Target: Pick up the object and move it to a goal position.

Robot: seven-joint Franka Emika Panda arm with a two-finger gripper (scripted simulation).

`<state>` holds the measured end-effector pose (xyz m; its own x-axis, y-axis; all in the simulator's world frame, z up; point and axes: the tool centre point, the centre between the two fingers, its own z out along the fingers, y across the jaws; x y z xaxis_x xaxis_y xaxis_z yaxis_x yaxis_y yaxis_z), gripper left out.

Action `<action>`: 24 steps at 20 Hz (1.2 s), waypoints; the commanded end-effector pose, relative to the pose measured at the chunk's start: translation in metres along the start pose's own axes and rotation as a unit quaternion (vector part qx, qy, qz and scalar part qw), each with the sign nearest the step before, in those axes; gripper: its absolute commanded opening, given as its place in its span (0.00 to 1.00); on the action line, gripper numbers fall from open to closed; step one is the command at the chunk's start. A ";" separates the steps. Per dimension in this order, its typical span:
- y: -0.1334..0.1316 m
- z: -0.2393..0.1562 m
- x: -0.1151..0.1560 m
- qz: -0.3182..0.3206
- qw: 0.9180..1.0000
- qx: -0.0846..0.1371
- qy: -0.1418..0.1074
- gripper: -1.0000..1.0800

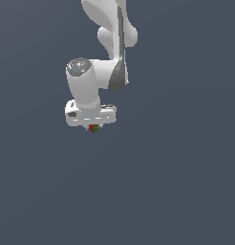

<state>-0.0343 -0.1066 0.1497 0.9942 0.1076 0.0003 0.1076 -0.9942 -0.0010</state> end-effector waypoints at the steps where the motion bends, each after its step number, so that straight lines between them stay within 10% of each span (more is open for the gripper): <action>1: 0.020 -0.022 0.008 0.000 1.000 0.000 0.000 0.00; 24: 0.133 -0.138 0.059 0.000 1.000 0.000 0.000 0.00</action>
<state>0.0362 -0.2300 0.2836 0.9942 0.1076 0.0000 0.1076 -0.9942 -0.0001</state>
